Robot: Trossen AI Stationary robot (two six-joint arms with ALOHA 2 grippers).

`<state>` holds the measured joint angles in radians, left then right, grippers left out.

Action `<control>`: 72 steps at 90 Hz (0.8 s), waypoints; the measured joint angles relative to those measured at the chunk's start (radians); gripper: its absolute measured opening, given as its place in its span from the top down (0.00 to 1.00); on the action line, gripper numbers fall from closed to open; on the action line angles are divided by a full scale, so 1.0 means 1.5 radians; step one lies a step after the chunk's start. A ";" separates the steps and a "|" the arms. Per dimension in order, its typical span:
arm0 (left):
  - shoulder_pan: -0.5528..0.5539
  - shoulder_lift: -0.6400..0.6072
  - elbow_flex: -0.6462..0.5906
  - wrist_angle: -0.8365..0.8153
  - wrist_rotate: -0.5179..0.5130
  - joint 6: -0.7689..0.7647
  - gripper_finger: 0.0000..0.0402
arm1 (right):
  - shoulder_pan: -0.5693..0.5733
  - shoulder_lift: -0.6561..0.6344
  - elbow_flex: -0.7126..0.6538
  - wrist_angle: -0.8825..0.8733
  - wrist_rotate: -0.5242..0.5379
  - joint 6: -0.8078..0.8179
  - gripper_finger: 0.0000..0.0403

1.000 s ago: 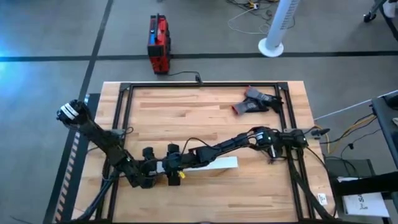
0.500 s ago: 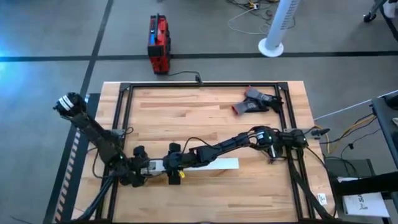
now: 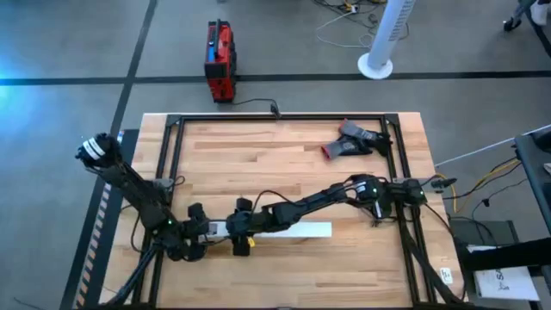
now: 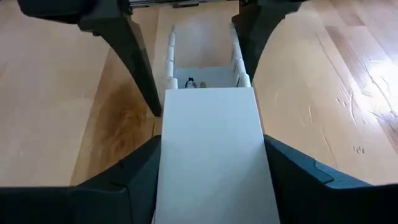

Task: Ziptie cables
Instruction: Close the white cable duct

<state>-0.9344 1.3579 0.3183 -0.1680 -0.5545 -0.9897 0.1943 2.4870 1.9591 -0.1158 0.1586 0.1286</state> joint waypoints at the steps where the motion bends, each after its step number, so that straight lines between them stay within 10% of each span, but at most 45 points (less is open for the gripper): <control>1: 0.000 0.000 0.000 0.000 0.000 0.000 0.23 | 0.000 0.000 0.000 0.000 -0.002 -0.001 0.44; 29: -0.001 0.002 -0.002 -0.004 -0.024 0.019 0.51 | -0.002 0.000 -0.002 0.020 -0.031 -0.012 0.45; 72: 0.000 0.002 -0.002 -0.002 -0.024 0.038 0.46 | 0.000 0.002 -0.004 0.036 0.017 -0.009 0.45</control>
<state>-0.9349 1.3609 0.3153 -0.1712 -0.5910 -0.9330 0.1944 2.4906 1.9538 -0.0611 0.1846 0.1151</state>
